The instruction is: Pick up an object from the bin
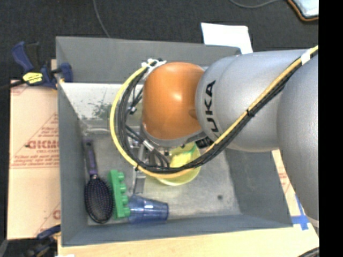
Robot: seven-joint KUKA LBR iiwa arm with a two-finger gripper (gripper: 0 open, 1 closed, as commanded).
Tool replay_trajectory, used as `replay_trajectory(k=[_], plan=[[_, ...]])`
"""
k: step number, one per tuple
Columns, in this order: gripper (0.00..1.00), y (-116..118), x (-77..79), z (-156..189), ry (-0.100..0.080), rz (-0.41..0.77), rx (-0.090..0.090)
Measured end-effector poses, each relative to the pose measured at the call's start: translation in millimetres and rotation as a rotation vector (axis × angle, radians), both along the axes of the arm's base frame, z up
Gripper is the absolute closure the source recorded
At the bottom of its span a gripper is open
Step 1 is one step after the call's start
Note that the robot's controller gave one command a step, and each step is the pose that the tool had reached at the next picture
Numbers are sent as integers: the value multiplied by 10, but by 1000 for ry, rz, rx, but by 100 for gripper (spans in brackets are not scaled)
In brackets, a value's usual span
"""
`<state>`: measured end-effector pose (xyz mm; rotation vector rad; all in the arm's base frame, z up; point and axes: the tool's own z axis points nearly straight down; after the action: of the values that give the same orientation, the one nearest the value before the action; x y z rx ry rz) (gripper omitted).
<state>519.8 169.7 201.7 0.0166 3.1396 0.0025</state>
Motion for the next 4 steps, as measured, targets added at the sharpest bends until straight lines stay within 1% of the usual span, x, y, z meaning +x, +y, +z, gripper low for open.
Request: replay_trajectory(k=[1, 2, 3, 4], plan=[[0, 0, 0, 0, 0, 0, 0], [0, -354, 1118, -172, -6, 14, 0], [0, -596, 1168, -230, -12, 7, 1], [0, -22, 688, 180, -18, 266, 2]])
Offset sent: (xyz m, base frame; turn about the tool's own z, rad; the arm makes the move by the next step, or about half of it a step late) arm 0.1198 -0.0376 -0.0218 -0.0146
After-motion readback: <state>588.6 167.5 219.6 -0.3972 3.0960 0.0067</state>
